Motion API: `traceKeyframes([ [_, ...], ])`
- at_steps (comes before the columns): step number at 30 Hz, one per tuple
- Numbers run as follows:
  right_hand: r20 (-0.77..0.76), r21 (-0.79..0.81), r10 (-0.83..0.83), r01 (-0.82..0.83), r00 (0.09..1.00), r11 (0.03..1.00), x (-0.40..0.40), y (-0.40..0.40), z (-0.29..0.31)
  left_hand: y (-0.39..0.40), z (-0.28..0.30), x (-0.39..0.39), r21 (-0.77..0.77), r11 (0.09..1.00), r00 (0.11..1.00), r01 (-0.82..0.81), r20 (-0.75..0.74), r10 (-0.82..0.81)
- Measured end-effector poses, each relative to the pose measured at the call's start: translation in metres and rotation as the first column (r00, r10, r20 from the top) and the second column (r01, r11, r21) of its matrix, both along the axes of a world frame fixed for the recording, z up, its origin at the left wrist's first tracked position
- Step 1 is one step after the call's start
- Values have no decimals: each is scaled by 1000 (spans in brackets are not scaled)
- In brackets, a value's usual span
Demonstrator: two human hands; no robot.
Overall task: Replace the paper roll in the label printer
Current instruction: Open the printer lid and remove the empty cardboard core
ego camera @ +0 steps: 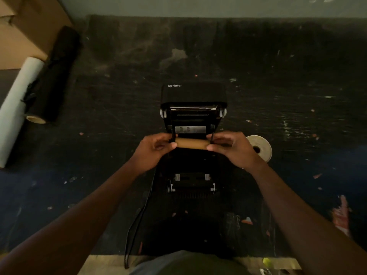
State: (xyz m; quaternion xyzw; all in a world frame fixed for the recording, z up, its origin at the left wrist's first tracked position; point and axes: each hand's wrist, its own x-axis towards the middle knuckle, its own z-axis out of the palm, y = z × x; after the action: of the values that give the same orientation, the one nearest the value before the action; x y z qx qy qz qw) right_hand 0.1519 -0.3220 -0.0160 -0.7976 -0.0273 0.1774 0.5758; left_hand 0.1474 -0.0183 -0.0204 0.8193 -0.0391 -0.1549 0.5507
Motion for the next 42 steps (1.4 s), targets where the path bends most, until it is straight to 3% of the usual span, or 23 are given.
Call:
traceKeyframes([
  [5,-155,235,-137,172,978,957,-40,4,13,-13,9,-30,-164,975,985,-150,-104,134],
  [12,-315,280,-334,424,888,861,-117,-19,-10,-27,-7,-89,-246,930,914,-274,-367,172],
  [14,-271,115,-454,496,849,861,-135,-39,-26,-29,-9,-98,-253,914,891,-316,-410,194],
  [15,-187,-59,-500,498,846,865,-143,-53,-37,-30,-9,-101,-256,910,883,-326,-426,196],
  [17,-13,-405,-520,470,854,784,-158,-76,-57,-33,-8,-106,-245,913,877,-326,-438,196],
  [18,34,-504,-524,468,851,726,-165,-85,-65,-37,-6,-108,-234,919,878,-317,-439,191],
  [21,101,-666,-483,419,870,617,-177,-101,-85,-49,-1,-115,-230,937,889,-262,-434,142],
  [26,71,-713,-438,352,896,606,-177,-108,-89,-75,9,-127,-200,953,897,-229,-422,127],
  [29,105,-574,-527,484,844,660,-172,-99,-75,-89,11,-132,-153,967,901,-205,-415,125],
  [31,-61,-246,-580,551,812,798,-171,-87,-56,-98,14,-135,-137,974,908,-183,-404,114],
  [33,-283,133,-440,489,852,862,-178,-75,-37,-108,15,-137,-121,980,921,-155,-378,99],
  [34,-302,224,-354,426,885,876,-183,-71,-32,-113,16,-139,-116,983,926,-143,-366,91],
  [37,-221,266,-315,367,923,891,-199,-68,-29,-128,16,-142,-72,989,938,-127,-332,97],
  [42,-364,344,-440,558,821,755,-219,-106,-35,-141,17,-133,-2,996,968,-92,-234,89],
])
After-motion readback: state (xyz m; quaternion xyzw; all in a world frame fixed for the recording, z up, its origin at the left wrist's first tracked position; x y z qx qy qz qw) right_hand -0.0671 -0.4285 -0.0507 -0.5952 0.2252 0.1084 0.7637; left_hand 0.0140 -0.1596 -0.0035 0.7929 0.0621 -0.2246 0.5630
